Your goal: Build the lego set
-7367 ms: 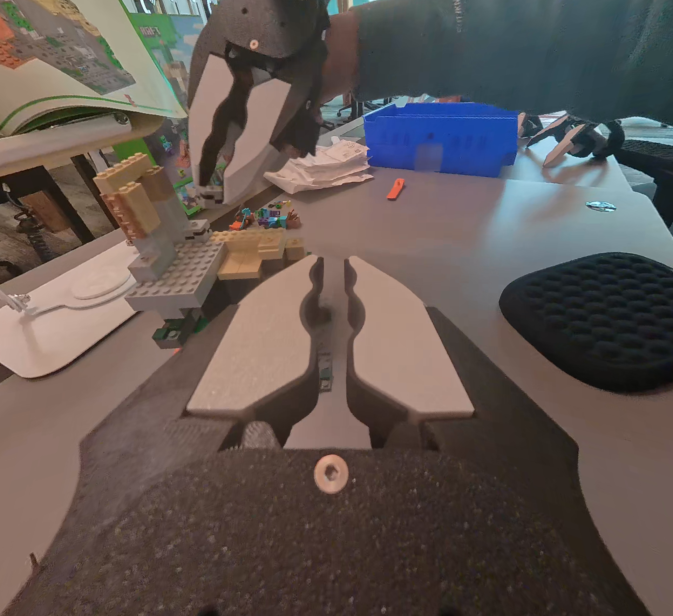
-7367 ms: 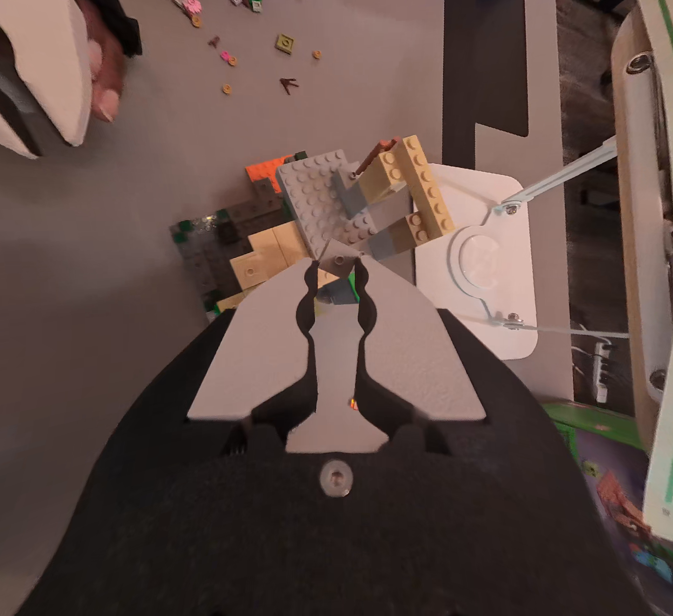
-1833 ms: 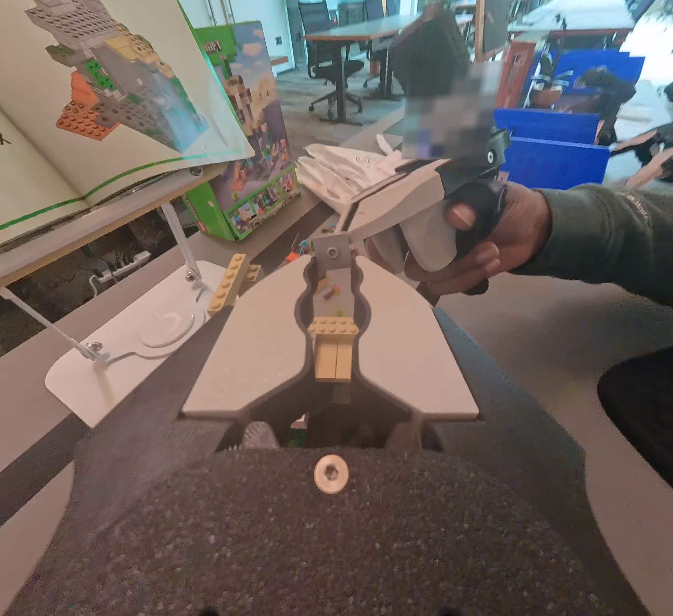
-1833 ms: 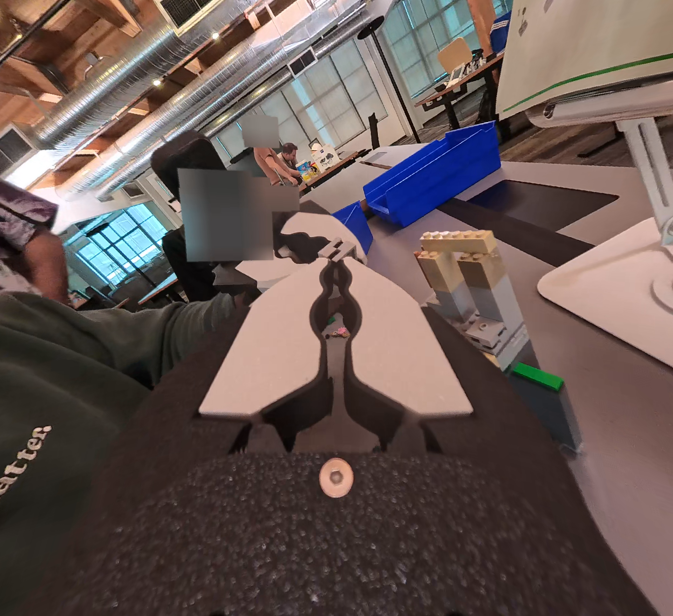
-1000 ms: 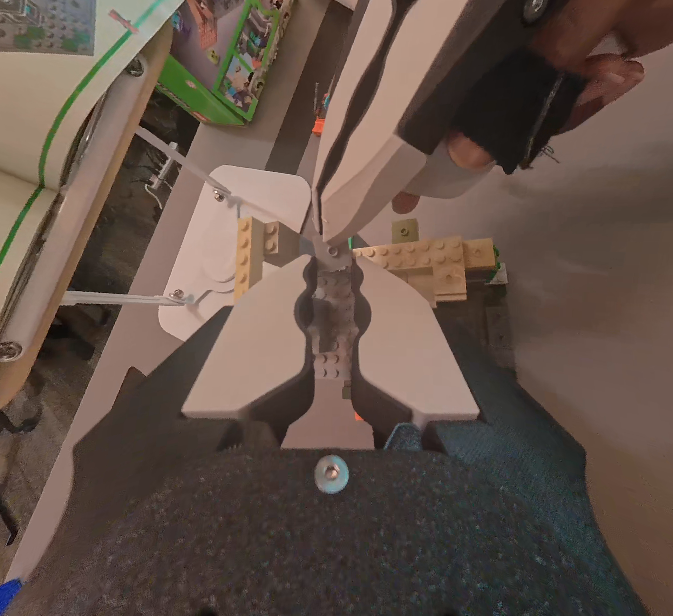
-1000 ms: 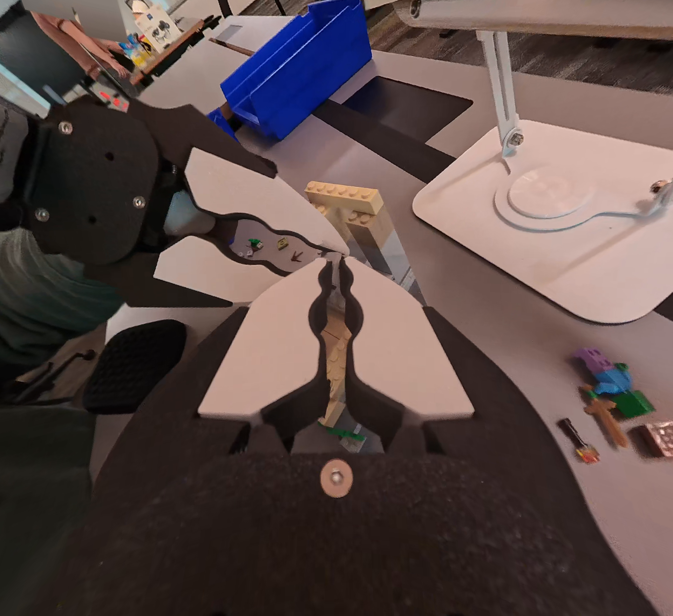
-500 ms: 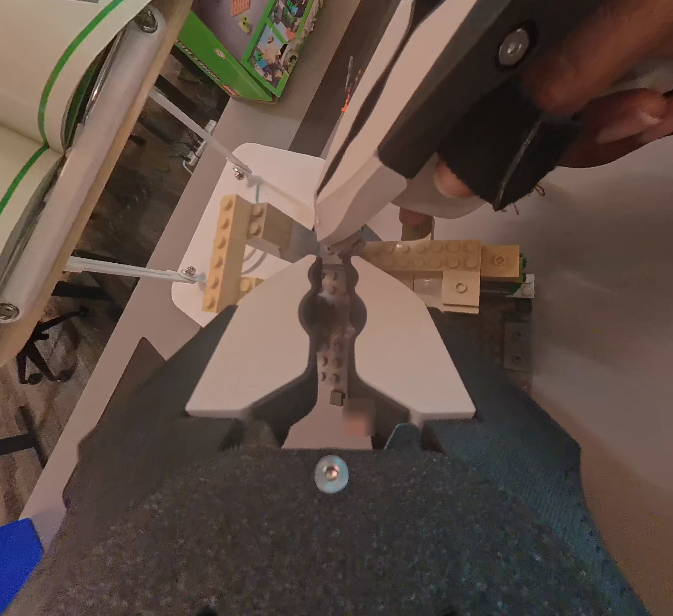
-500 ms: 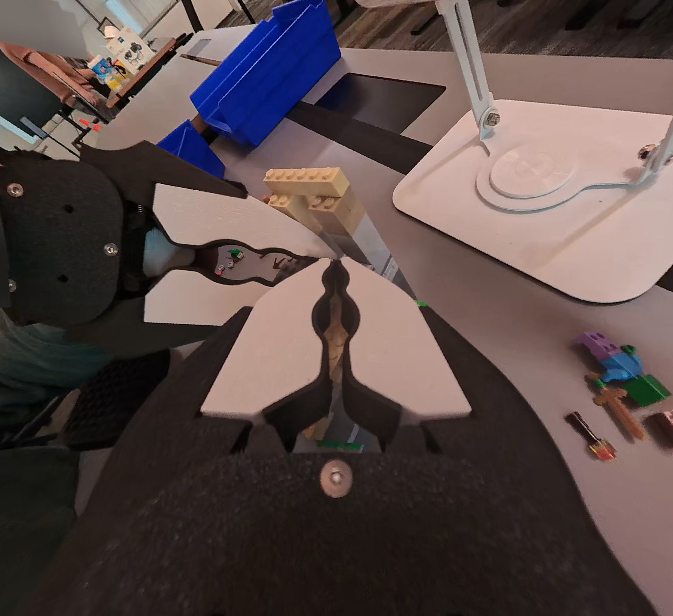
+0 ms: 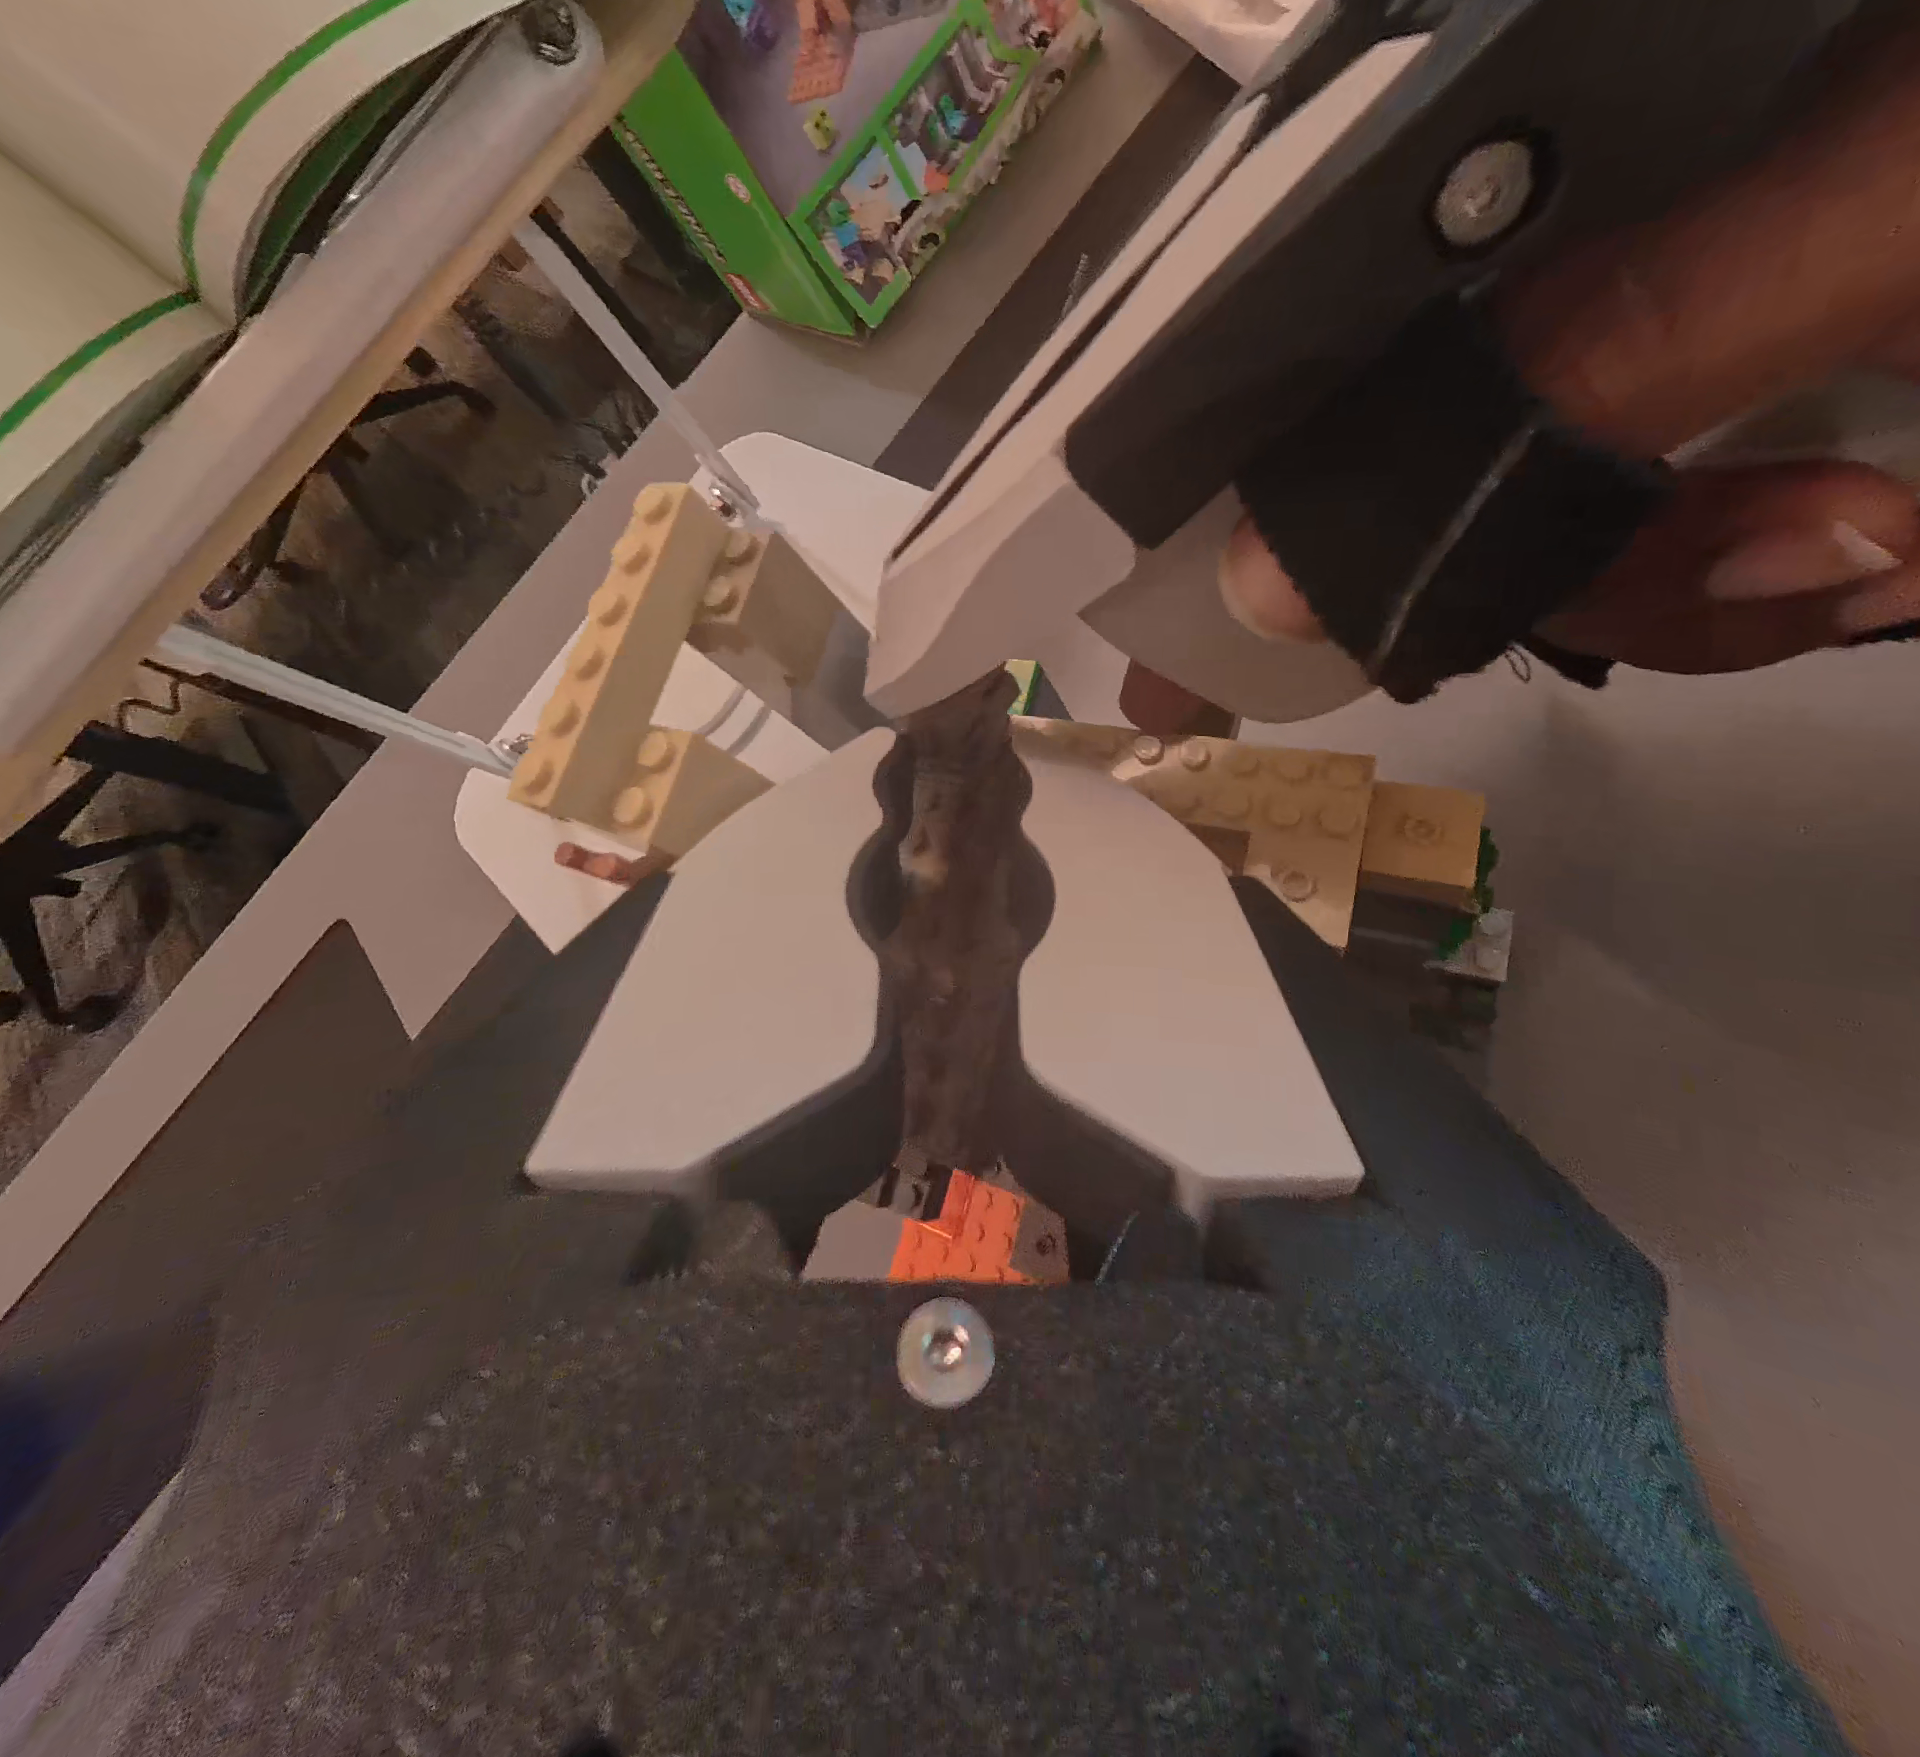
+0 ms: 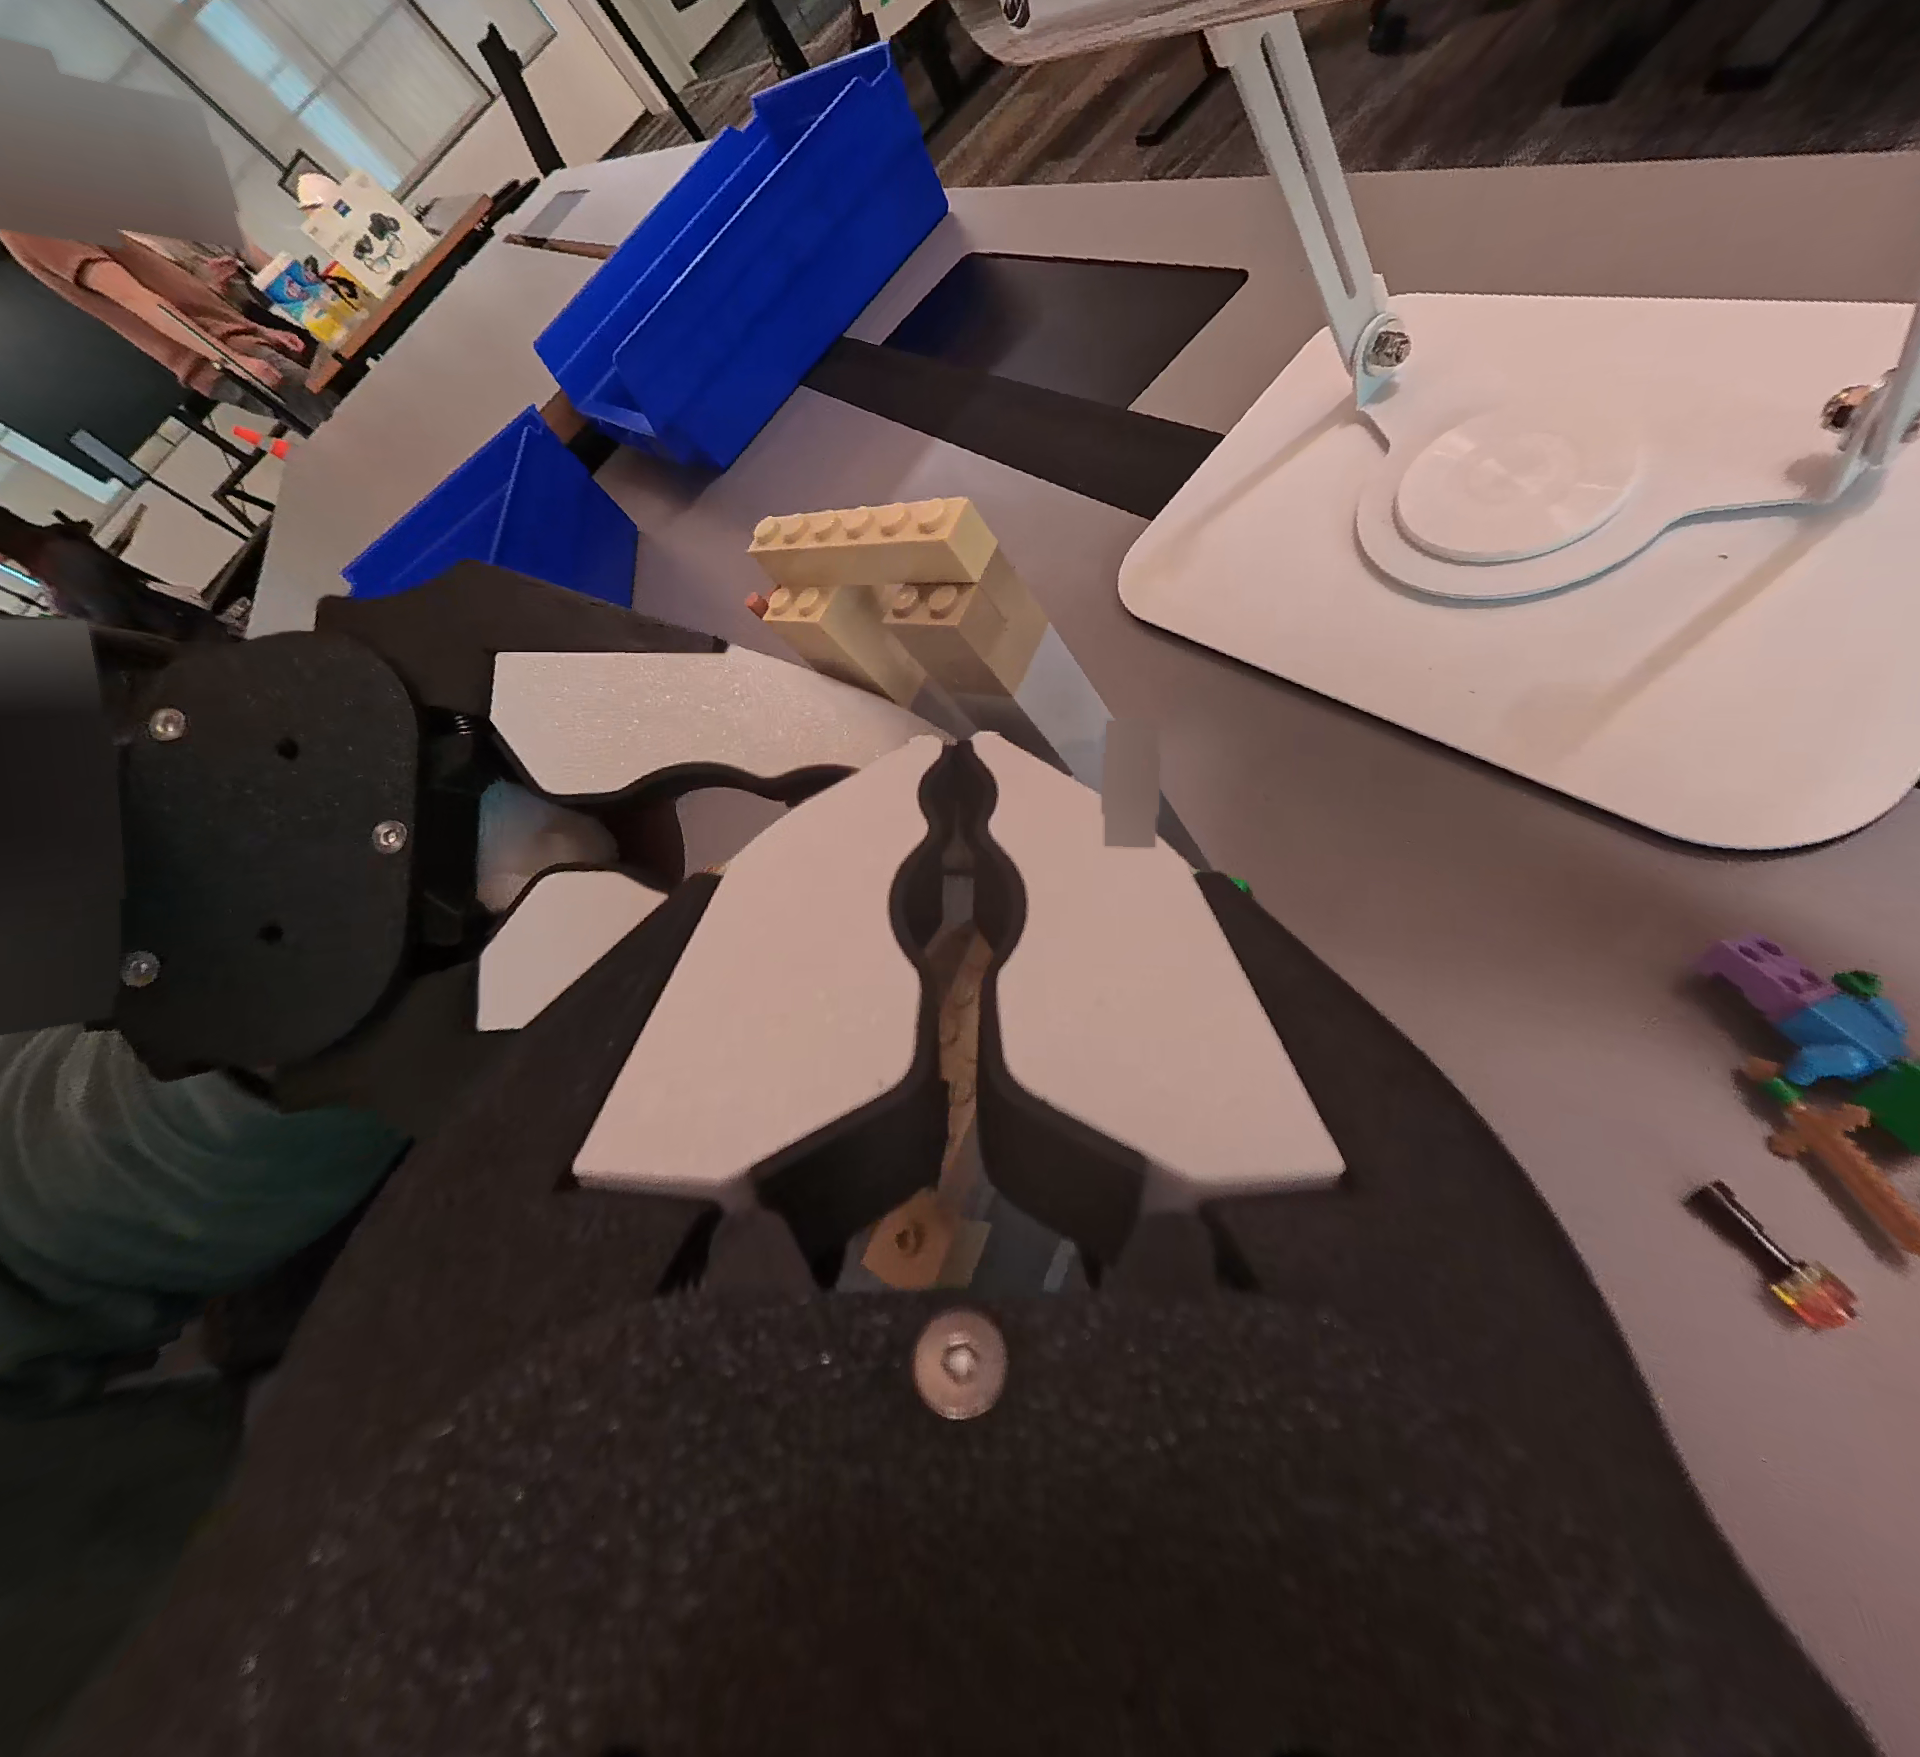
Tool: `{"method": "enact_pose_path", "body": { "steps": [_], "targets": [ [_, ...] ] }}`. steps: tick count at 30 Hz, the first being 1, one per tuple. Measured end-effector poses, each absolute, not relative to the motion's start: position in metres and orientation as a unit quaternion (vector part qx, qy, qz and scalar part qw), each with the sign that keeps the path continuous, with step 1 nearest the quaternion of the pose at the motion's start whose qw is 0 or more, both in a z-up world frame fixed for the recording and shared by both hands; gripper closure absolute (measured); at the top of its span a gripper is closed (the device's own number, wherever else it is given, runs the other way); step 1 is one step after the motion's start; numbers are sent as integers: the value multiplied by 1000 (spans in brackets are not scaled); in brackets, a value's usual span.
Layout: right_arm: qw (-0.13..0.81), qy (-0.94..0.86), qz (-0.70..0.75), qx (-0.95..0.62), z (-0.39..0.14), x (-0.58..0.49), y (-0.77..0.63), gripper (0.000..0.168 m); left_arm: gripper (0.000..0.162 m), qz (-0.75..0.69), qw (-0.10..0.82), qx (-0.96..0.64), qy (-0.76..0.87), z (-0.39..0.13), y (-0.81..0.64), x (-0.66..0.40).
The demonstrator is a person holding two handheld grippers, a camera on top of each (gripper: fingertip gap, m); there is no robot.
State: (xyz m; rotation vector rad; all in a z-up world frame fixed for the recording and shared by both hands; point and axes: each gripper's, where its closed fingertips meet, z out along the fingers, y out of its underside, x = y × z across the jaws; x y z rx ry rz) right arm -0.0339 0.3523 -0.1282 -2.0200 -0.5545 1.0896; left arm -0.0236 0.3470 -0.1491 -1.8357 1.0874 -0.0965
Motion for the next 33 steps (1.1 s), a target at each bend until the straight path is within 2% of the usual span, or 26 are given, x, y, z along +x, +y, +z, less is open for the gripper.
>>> {"method": "enact_pose_path", "body": {
  "steps": [16,21,25,26,27,33],
  "targets": [
    [364,-255,401,-801,-134,-37,350,168,159,-34,495,-764,413,-148,352,-33],
    [378,-274,402,-788,-123,-32,348,168,151,-37,497,-753,429,-143,341,-37],
    [427,-407,287,-755,-121,7,345,168,150,-57,498,-744,442,-134,322,-46],
    [426,-447,240,-749,-131,21,345,167,150,-65,497,-743,443,-132,316,-49],
    [417,-485,200,-742,-142,34,345,155,150,-71,497,-741,445,-131,311,-52],
    [347,-571,74,-740,-216,81,361,136,149,-93,485,-743,453,-138,288,-61]
  ]
}}
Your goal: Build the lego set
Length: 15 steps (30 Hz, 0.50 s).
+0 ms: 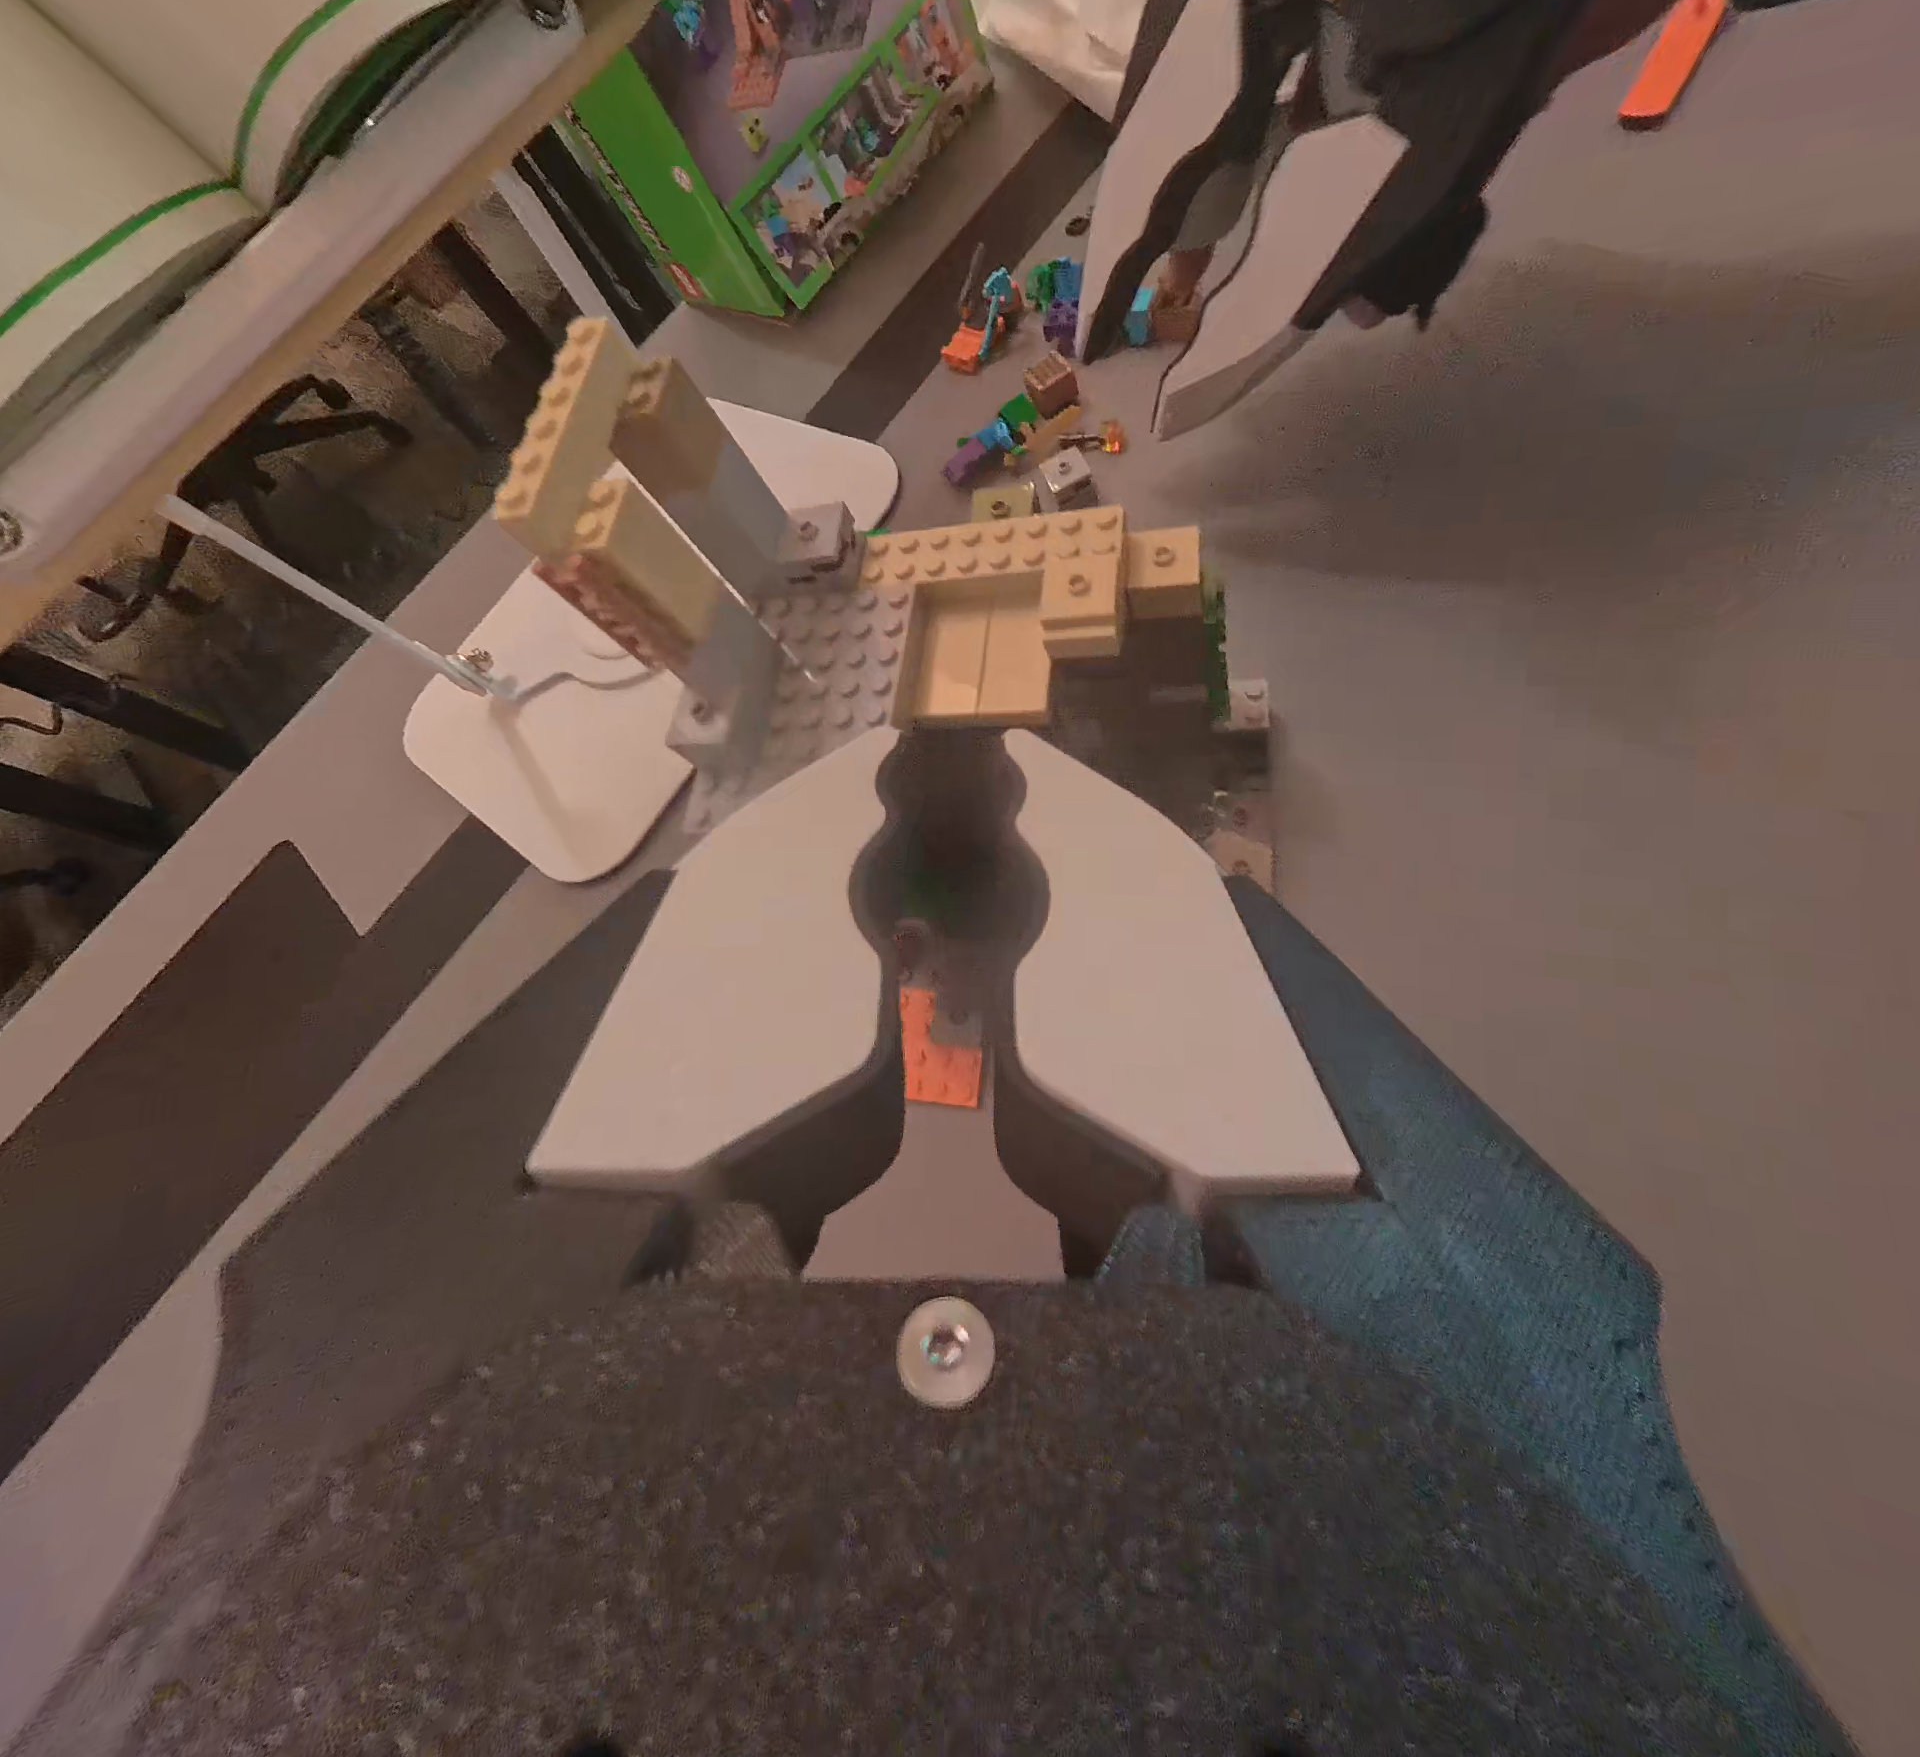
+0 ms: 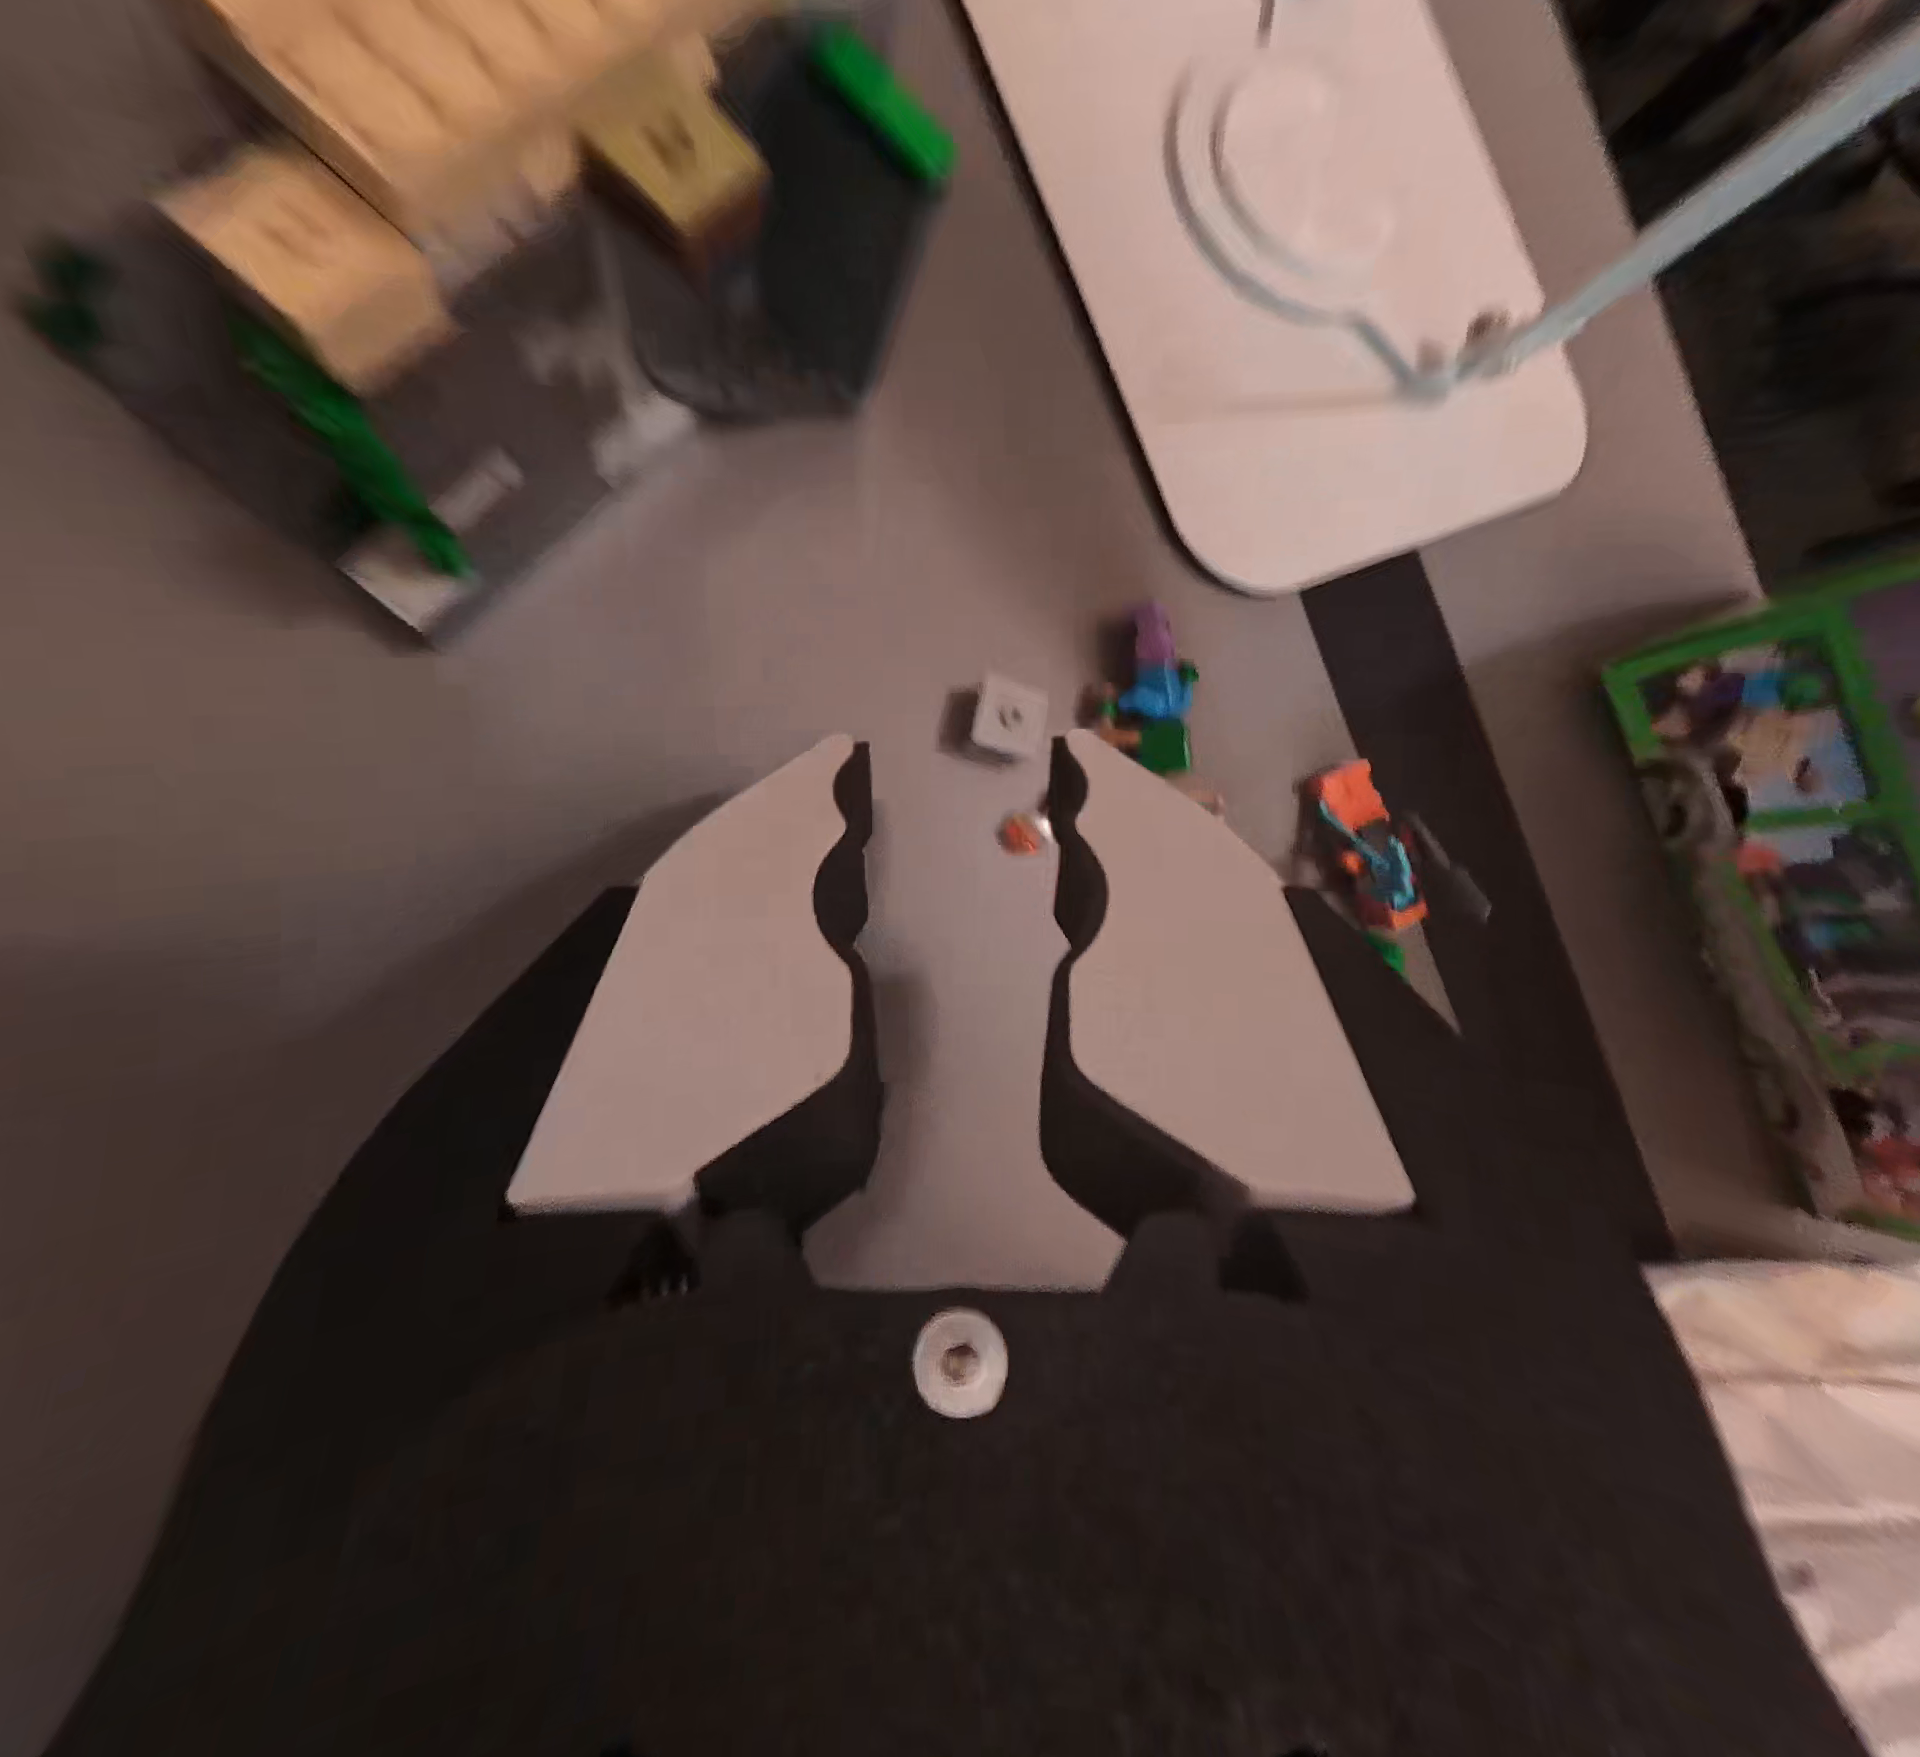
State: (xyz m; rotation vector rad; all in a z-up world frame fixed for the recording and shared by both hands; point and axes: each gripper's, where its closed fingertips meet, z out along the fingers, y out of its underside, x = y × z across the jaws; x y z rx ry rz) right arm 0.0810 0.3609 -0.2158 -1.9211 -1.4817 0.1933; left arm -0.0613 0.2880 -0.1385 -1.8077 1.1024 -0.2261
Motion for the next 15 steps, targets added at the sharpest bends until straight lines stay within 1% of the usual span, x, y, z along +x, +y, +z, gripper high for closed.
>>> {"method": "enact_pose_path", "body": {
  "steps": [2,7,9,13,15],
  "targets": [
    [335,-577,64,-742,-231,86,370,131,149,-99,479,-744,455,-142,280,-62],
    [324,-588,73,-737,-244,76,381,132,149,-107,474,-748,453,-147,268,-63],
    [303,-593,73,-742,-250,74,382,135,148,-108,473,-749,452,-148,265,-62],
    [284,-599,69,-746,-254,72,382,149,148,-106,472,-749,452,-149,263,-63],
    [278,-606,71,-742,-253,72,380,150,148,-106,471,-751,451,-151,262,-64]
  ]
}}
